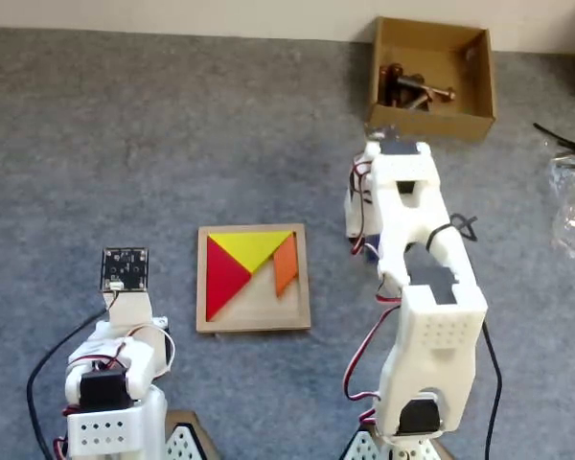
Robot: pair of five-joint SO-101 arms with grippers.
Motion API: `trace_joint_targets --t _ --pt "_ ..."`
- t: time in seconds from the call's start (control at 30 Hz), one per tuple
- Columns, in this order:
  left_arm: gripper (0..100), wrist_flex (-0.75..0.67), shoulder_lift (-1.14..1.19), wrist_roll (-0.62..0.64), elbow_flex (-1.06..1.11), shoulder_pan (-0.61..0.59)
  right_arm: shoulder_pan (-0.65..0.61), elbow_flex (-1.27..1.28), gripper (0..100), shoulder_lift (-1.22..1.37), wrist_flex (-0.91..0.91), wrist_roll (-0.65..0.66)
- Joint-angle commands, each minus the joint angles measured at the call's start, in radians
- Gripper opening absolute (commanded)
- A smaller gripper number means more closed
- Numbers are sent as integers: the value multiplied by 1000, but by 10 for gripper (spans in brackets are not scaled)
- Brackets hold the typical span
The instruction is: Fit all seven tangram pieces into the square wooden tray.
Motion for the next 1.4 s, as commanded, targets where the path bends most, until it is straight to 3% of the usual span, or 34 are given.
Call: trace_joint_targets --t 0.0,0.3,0.53,1.03,1.37 --pt "5 8 7 2 21 -8 -8 -10 249 1 -12 -9" --pt "5 8 7 2 21 -8 -1 -7 244 4 -8 -8" --pt "5 8 7 2 21 -8 47 -10 170 1 -10 -3" --pt "5 8 7 2 21 -8 47 -12 169 -2 -7 41" --pt "5 8 7 2 21 -8 41 -2 169 -153 -12 193"
